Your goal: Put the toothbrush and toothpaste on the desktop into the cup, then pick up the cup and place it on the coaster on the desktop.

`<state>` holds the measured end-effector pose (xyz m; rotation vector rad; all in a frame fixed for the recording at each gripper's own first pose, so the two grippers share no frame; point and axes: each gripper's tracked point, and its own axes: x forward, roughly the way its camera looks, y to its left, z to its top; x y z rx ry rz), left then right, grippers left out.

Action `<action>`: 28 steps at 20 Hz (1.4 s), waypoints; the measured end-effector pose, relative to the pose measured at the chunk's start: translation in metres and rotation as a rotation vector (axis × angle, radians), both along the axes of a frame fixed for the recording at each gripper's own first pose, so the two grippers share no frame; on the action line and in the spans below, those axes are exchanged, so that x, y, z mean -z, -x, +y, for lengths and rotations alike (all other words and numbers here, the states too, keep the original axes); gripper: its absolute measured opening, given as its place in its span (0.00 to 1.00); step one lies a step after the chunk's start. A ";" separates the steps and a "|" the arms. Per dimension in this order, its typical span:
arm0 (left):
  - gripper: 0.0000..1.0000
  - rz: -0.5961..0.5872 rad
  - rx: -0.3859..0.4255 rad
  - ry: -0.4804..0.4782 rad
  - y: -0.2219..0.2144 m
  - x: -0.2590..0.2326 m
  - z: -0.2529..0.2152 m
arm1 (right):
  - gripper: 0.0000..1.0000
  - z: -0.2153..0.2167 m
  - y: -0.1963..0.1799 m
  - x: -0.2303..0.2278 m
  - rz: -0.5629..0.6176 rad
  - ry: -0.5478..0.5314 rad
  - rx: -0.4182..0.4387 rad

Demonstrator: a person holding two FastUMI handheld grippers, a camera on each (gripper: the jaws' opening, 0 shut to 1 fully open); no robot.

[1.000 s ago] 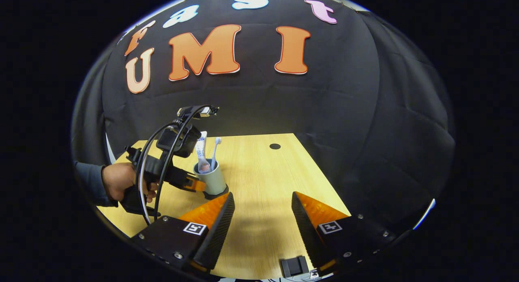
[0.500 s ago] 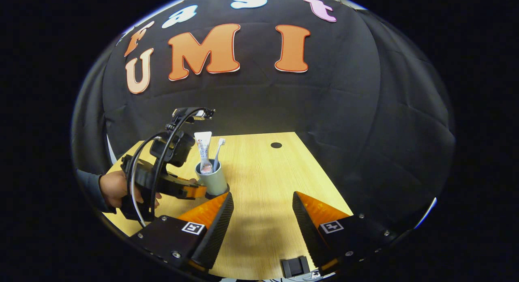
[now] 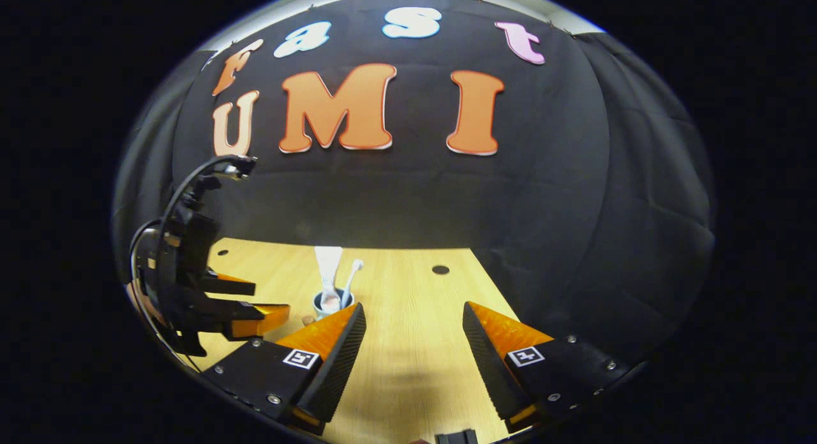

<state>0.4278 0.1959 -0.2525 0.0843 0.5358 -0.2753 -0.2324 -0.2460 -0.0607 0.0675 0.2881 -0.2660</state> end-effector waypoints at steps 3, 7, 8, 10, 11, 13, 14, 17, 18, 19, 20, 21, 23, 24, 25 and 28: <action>1.00 -0.122 -0.094 0.019 0.014 -0.043 0.043 | 0.92 0.019 -0.011 -0.014 -0.051 0.021 -0.078; 0.99 -0.251 -0.221 0.025 0.047 -0.091 0.095 | 0.92 0.046 -0.022 -0.042 -0.120 0.029 -0.187; 0.99 -0.284 -0.254 0.019 0.059 -0.102 0.110 | 0.92 0.051 -0.025 -0.048 -0.138 0.034 -0.213; 0.99 -0.342 -0.316 -0.003 0.079 -0.120 0.135 | 0.92 0.063 -0.026 -0.061 -0.175 0.046 -0.260; 0.99 -0.369 -0.352 -0.015 0.088 -0.127 0.147 | 0.92 0.070 -0.028 -0.065 -0.188 0.049 -0.285; 0.98 -0.412 -0.439 -0.007 0.106 -0.139 0.169 | 0.92 0.082 -0.029 -0.070 -0.213 0.044 -0.341; 0.98 -0.426 -0.475 0.007 0.119 -0.144 0.180 | 0.92 0.089 -0.030 -0.073 -0.227 0.035 -0.367; 0.98 -0.438 -0.550 0.009 0.143 -0.152 0.207 | 0.92 0.101 -0.031 -0.080 -0.250 0.039 -0.401; 1.00 -0.441 -0.557 0.003 0.146 -0.154 0.214 | 0.92 0.103 -0.032 -0.081 -0.247 0.041 -0.400; 0.98 -0.457 -0.561 0.000 0.149 -0.158 0.220 | 0.92 0.106 -0.030 -0.083 -0.249 0.039 -0.402; 0.98 -0.475 -0.557 0.004 0.149 -0.162 0.224 | 0.92 0.109 -0.030 -0.085 -0.251 0.037 -0.398; 1.00 -0.493 -0.548 0.011 0.149 -0.166 0.225 | 0.92 0.112 -0.029 -0.088 -0.256 0.034 -0.399; 0.98 -0.513 -0.519 0.021 0.146 -0.169 0.230 | 0.92 0.116 -0.028 -0.091 -0.260 0.041 -0.373; 0.98 -0.517 -0.504 0.022 0.142 -0.169 0.235 | 0.92 0.117 -0.028 -0.091 -0.256 0.044 -0.350; 0.98 -0.514 -0.484 0.026 0.138 -0.167 0.239 | 0.92 0.118 -0.028 -0.091 -0.250 0.044 -0.328; 0.98 -0.528 -0.442 0.038 0.126 -0.169 0.253 | 0.93 0.124 -0.031 -0.101 -0.265 0.046 -0.264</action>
